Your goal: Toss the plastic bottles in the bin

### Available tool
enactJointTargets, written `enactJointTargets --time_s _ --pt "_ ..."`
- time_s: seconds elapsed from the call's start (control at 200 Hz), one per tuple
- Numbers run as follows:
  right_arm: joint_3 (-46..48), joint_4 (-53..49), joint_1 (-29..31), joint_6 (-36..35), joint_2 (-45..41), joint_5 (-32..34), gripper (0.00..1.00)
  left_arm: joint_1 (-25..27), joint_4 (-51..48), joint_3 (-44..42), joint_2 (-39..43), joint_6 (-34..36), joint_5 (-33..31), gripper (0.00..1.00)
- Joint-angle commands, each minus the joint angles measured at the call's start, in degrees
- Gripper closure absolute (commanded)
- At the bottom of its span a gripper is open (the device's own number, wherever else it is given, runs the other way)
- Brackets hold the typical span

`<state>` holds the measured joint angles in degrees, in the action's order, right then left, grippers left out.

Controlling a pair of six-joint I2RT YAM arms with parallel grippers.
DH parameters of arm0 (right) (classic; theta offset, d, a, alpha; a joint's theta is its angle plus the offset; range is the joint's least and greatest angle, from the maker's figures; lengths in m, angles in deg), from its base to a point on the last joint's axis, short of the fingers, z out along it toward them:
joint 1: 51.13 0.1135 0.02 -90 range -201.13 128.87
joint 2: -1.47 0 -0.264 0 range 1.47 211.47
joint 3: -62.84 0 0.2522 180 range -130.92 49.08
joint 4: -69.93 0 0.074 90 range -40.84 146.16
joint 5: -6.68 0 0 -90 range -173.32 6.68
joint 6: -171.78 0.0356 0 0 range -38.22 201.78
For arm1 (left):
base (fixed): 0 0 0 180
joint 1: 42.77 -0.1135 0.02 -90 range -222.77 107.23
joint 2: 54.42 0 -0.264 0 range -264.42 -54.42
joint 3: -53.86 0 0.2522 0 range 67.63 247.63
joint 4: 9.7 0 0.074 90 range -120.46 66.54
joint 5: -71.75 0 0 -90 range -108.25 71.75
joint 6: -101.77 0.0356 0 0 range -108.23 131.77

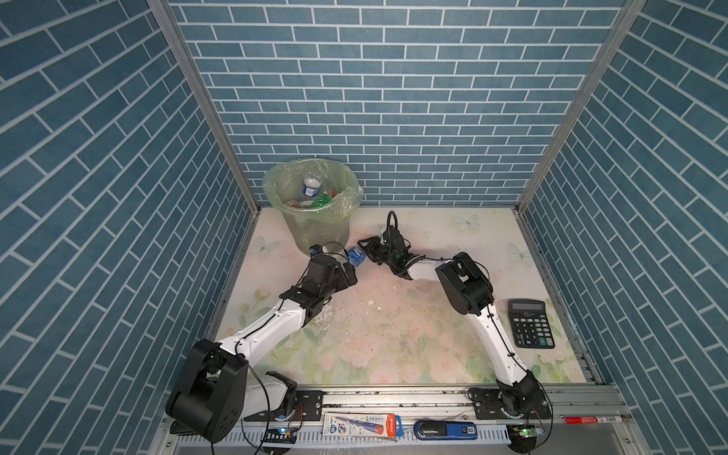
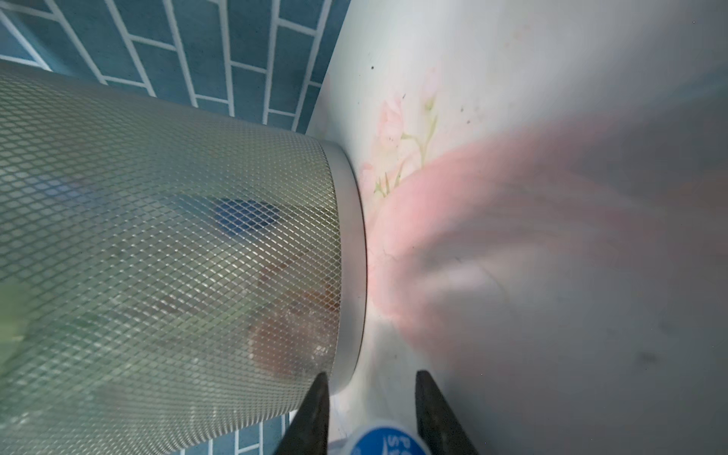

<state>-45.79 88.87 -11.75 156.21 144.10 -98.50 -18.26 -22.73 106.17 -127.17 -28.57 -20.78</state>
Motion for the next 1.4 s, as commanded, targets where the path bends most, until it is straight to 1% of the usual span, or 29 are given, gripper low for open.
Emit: enactJointTargets --time_s 0.0,0.155,0.175,0.285,0.46,0.47,0.57,0.715,0.87,1.01,1.14,1.395 --pt "5.65 1.37 -1.57 -0.68 -3.29 0.88 0.74 0.23 -1.49 0.53 -1.55 -0.86 0.46 0.01" --pt "12.42 5.24 -3.65 -0.55 -6.72 -0.32 0.76 1.79 -2.66 1.25 -3.40 -1.23 -0.11 0.01" --pt "13.26 5.42 -3.90 -0.72 -7.23 -0.44 0.76 2.01 -2.73 2.61 -3.54 -1.36 -0.03 0.01" --pt "17.66 5.61 -5.15 -2.53 -10.78 -0.89 0.78 3.14 -3.19 4.52 -5.20 -1.19 -0.20 0.01" --pt "23.85 3.27 -6.97 -7.32 -16.62 -1.78 0.80 4.84 -3.47 7.91 -8.63 1.27 -0.11 0.01" --pt "24.14 2.94 -7.06 -7.64 -18.25 -1.78 0.80 4.95 -3.57 8.18 -8.77 1.52 -0.16 0.01" --pt "26.42 -1.88 -7.75 -13.43 -23.39 -1.11 0.80 5.70 -4.57 10.70 -10.70 4.35 0.00 0.01" --pt "26.52 -11.85 -7.99 -22.31 -29.60 0.56 0.81 6.59 -5.37 14.01 -12.79 8.11 0.52 0.01" --pt "24.29 -19.10 -8.00 -28.01 -33.47 0.63 0.81 8.97 -4.46 16.85 -15.01 11.55 2.37 0.01" --pt "22.83 -20.99 -8.35 -29.17 -34.50 -1.46 0.82 11.02 -2.71 17.87 -15.99 13.39 3.58 0.01" --pt "22.14 -20.94 -8.36 -29.17 -34.95 -4.09 0.82 11.44 -2.44 18.50 -17.28 14.11 4.38 0.01" --pt "21.53 -21.21 -8.46 -29.17 -37.32 -6.50 0.82 11.84 -1.28 18.85 -18.85 15.47 7.25 0.07"
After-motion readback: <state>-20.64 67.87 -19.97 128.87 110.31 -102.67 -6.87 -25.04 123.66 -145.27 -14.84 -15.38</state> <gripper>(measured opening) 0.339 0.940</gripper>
